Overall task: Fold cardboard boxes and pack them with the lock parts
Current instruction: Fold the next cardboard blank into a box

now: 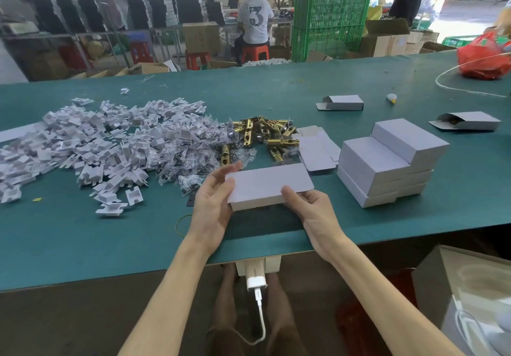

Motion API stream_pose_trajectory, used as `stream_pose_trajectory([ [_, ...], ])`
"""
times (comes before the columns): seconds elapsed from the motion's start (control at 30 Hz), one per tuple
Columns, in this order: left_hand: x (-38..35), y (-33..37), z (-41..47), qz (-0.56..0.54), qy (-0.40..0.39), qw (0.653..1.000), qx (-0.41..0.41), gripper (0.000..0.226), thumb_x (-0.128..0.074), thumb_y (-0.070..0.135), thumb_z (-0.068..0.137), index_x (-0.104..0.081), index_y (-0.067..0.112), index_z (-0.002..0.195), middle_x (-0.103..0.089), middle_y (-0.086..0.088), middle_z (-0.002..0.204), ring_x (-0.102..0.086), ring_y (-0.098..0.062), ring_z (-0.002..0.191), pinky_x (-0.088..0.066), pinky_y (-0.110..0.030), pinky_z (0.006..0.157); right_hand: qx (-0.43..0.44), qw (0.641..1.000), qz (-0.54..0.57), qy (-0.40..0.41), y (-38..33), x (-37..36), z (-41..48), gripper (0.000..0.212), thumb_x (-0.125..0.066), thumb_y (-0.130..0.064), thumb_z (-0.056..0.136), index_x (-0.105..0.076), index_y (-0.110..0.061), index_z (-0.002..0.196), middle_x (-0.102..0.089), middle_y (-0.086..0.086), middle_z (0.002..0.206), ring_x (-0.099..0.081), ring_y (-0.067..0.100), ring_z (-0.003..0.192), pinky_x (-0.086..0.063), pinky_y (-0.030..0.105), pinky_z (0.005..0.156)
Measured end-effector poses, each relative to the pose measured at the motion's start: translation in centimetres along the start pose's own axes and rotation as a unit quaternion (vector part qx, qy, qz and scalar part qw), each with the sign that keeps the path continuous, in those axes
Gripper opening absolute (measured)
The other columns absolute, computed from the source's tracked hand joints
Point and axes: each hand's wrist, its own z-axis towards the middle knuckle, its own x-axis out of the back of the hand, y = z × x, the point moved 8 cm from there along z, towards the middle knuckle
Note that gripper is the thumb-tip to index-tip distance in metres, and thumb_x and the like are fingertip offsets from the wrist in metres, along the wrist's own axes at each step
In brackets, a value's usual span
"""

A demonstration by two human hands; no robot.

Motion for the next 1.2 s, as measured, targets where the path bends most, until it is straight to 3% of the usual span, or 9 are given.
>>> stream_pose_trajectory([
  [0.1, 0.14, -0.11, 0.09, 0.001, 0.001, 1.0, 0.009, 0.034, -0.051, 0.012, 0.107, -0.058, 0.006, 0.139, -0.068, -0.003, 0.138, -0.067, -0.019, 0.116, -0.061, -0.034, 0.088, -0.004, 0.999, 0.036, 0.007, -0.1, -0.03, -0.01, 0.054, -0.077, -0.049, 0.072, -0.075, -0.01, 0.109, -0.077, 0.003, 0.109, -0.074, 0.02, 0.101, -0.054, 0.038, 0.102],
  [0.23, 0.37, -0.51, 0.19, -0.001, 0.021, 1.0, 0.023, 0.029, -0.049, 0.013, 0.108, -0.064, 0.01, 0.132, -0.076, -0.002, 0.121, -0.071, -0.014, 0.105, -0.061, -0.026, 0.081, -0.012, 0.999, 0.034, 0.0, 0.03, -0.15, -0.25, 0.037, -0.077, -0.042, 0.075, -0.079, -0.013, 0.097, -0.077, 0.005, 0.107, -0.073, 0.02, 0.1, -0.05, 0.043, 0.106],
  [0.33, 0.51, -0.71, 0.31, 0.001, 0.029, 0.999, 0.029, 0.027, -0.048, 0.013, 0.109, -0.064, 0.012, 0.13, -0.077, 0.001, 0.118, -0.072, -0.011, 0.103, -0.06, -0.024, 0.08, -0.02, 0.998, 0.056, -0.02, 0.01, -0.34, -0.31, 0.03, -0.078, -0.038, 0.075, -0.081, -0.017, 0.096, -0.077, 0.004, 0.108, -0.072, 0.016, 0.1, -0.052, 0.039, 0.102],
  [0.53, 0.69, -0.81, 0.42, -0.002, 0.021, 0.999, 0.042, 0.026, -0.05, 0.014, 0.108, -0.066, 0.015, 0.129, -0.075, 0.0, 0.126, -0.071, -0.012, 0.111, -0.06, -0.025, 0.085, -0.028, 0.996, 0.062, -0.052, -0.13, -0.54, -0.38, 0.037, -0.077, -0.031, 0.077, -0.074, -0.012, 0.108, -0.076, 0.004, 0.11, -0.071, 0.014, 0.1, -0.058, 0.029, 0.092],
  [0.7, 0.63, -0.84, 0.35, 0.039, 0.015, 0.998, 0.037, 0.035, -0.052, 0.016, 0.107, -0.062, 0.007, 0.139, -0.07, -0.009, 0.133, -0.067, -0.017, 0.111, -0.06, -0.026, 0.085, -0.029, 0.997, 0.034, -0.067, -0.09, -0.66, -0.41, 0.036, -0.075, -0.028, 0.08, -0.072, -0.01, 0.11, -0.076, 0.004, 0.11, -0.071, 0.014, 0.1, -0.057, 0.026, 0.09],
  [0.87, 0.82, -0.81, 0.28, 0.039, 0.024, 0.998, 0.037, 0.031, -0.048, 0.014, 0.109, -0.065, 0.008, 0.134, -0.073, -0.008, 0.129, -0.069, -0.016, 0.107, -0.057, -0.029, 0.084, -0.028, 0.996, 0.058, -0.068, -0.07, -0.61, -0.4, 0.019, -0.072, -0.018, 0.086, -0.074, -0.013, 0.104, -0.077, 0.003, 0.106, -0.071, 0.012, 0.096, -0.057, 0.023, 0.082],
  [1.2, 0.73, -0.7, 0.27, 0.015, 0.019, 0.999, 0.034, 0.026, -0.048, 0.012, 0.109, -0.07, 0.01, 0.123, -0.077, -0.004, 0.119, -0.072, -0.011, 0.1, -0.06, -0.024, 0.08, -0.025, 0.996, 0.058, -0.07, -0.3, -0.81, -0.65, 0.019, -0.074, -0.021, 0.083, -0.075, -0.015, 0.101, -0.077, 0.003, 0.107, -0.072, 0.013, 0.098, -0.056, 0.021, 0.083],
])
